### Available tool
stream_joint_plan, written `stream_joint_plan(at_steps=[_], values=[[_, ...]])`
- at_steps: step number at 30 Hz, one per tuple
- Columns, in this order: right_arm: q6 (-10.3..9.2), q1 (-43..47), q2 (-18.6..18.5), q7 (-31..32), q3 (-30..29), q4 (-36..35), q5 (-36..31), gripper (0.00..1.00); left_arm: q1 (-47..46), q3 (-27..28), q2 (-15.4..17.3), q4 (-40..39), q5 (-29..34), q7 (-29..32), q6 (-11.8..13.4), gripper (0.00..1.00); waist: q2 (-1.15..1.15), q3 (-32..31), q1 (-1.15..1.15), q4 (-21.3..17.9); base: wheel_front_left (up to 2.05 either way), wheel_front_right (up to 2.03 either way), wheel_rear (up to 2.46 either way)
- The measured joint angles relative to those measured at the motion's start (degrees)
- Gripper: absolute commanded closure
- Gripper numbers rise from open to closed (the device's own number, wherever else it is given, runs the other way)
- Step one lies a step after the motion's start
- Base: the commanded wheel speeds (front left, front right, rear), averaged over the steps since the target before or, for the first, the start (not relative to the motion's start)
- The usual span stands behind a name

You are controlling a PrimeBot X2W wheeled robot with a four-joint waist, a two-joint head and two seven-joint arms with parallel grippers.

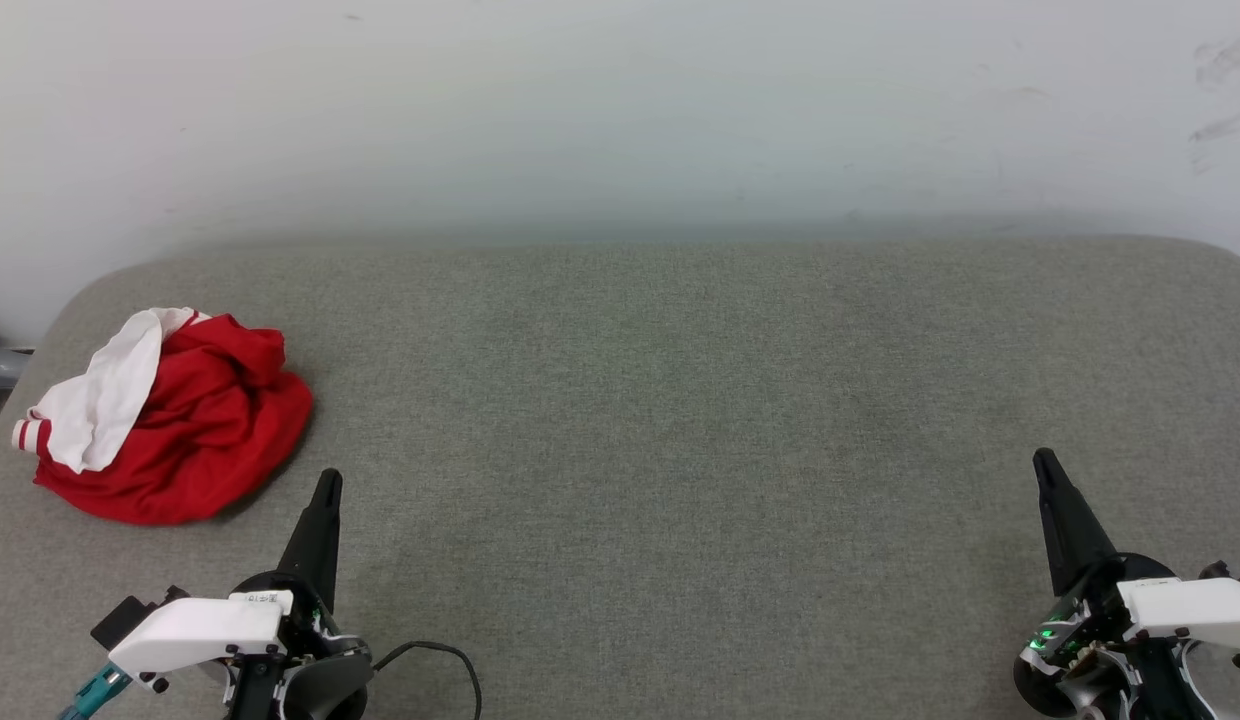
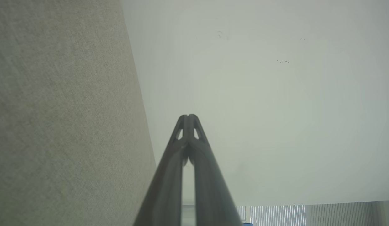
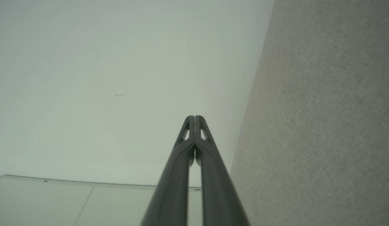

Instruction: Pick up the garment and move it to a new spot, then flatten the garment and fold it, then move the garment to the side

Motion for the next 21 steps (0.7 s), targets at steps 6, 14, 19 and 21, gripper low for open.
stream_joint_plan(at_steps=[6, 14, 19, 21], values=[[0.00, 0.0, 0.0, 0.0, 0.0, 0.0, 0.0, 1.00, 0.0, 0.0, 0.0, 0.0, 0.0, 0.0, 0.0, 1.00, 0.00, 0.0, 0.00, 0.0, 0.00, 0.00, 0.00], [0.00, 0.0, 0.0, 0.0, 0.0, 0.0, 0.0, 1.00, 0.0, 0.0, 0.0, 0.0, 0.0, 0.0, 0.0, 1.00, 0.00, 0.0, 0.00, 0.0, 0.00, 0.00, 0.00], [0.00, 0.0, 0.0, 0.0, 0.0, 0.0, 0.0, 1.00, 0.0, 0.0, 0.0, 0.0, 0.0, 0.0, 0.0, 1.00, 0.00, 0.0, 0.00, 0.0, 0.00, 0.00, 0.00], [0.00, 0.0, 0.0, 0.0, 0.0, 0.0, 0.0, 1.00, 0.0, 0.0, 0.0, 0.0, 0.0, 0.0, 0.0, 1.00, 0.00, 0.0, 0.00, 0.0, 0.00, 0.00, 0.00]])
